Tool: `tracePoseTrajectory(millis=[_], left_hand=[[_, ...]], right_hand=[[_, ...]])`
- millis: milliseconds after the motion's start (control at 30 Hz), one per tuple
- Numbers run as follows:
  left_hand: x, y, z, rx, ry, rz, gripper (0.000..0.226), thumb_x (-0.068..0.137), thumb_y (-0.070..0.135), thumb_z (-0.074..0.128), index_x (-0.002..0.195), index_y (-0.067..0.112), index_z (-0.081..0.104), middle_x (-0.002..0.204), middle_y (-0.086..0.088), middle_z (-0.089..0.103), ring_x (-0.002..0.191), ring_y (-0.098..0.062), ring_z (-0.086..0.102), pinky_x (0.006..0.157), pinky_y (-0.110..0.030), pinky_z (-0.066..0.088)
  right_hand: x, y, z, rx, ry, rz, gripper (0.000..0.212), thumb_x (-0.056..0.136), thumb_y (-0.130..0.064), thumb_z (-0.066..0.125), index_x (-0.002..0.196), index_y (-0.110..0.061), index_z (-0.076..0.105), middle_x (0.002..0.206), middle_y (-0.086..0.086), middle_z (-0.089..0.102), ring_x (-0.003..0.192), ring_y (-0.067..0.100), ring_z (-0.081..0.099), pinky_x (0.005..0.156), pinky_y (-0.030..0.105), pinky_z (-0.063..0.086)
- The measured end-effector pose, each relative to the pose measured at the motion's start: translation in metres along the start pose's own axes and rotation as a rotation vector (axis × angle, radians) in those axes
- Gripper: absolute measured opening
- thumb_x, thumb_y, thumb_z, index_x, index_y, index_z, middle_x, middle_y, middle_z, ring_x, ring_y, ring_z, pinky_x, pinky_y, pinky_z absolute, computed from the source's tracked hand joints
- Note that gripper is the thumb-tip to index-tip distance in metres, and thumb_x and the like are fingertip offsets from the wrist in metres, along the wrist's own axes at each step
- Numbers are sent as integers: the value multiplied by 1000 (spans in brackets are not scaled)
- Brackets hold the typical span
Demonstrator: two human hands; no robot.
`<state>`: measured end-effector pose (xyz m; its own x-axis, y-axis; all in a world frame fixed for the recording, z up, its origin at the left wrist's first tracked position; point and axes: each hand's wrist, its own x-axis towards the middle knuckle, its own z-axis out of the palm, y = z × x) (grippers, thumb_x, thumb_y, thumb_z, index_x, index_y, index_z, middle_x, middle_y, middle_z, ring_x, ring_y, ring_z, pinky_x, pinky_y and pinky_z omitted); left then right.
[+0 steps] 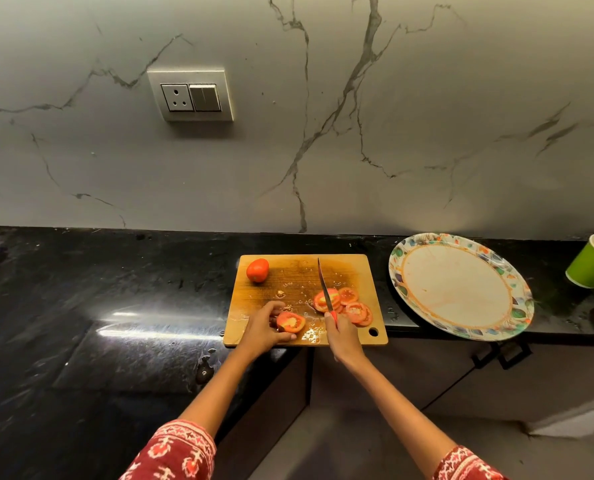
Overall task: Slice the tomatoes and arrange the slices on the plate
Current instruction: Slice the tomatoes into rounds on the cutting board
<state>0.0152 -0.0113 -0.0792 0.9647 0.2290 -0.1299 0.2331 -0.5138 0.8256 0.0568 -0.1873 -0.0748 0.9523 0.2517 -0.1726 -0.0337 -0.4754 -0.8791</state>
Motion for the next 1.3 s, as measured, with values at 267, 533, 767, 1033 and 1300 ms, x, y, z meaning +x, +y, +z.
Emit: tracePoseTrajectory(millis=[267,533,767,1033,1300], left_hand=[[6,13,-3,-39,-17,-99,68,58,13,86,110,15,42,108,-1,56,103,-19,57,84,-31,51],[13,30,-10,-7,-110,-179,76,60,19,86,119,14,38,108,-7,64,93,-12,58,66,-13,42],[13,29,7,-21,0,-127,42,68,25,81,100,11,57,102,-7,65,98,-19,62,71,-17,47],[21,39,10,-40,-2,-126,64,73,22,77,123,12,39,108,-8,65,101,-14,58,66,-12,42],[26,30,14,-9,-93,37,42,81,3,65,120,15,56,120,-8,60,114,-19,56,97,-33,47]], right_hand=[[3,3,0,8,-93,-25,28,96,-18,47,68,-22,46,60,-6,44,54,9,44,49,21,33],[-2,0,8,-28,-26,-115,18,77,-15,74,84,-12,57,92,1,63,88,13,59,72,23,45],[4,2,19,-5,100,-99,18,80,-24,73,76,-14,58,80,3,65,77,11,58,65,29,44],[10,2,7,-65,103,-174,17,78,-25,75,79,-17,59,71,-9,59,64,2,55,55,13,41],[16,0,10,7,111,-146,31,75,-23,77,60,-29,50,59,-13,54,56,1,51,55,15,39]])
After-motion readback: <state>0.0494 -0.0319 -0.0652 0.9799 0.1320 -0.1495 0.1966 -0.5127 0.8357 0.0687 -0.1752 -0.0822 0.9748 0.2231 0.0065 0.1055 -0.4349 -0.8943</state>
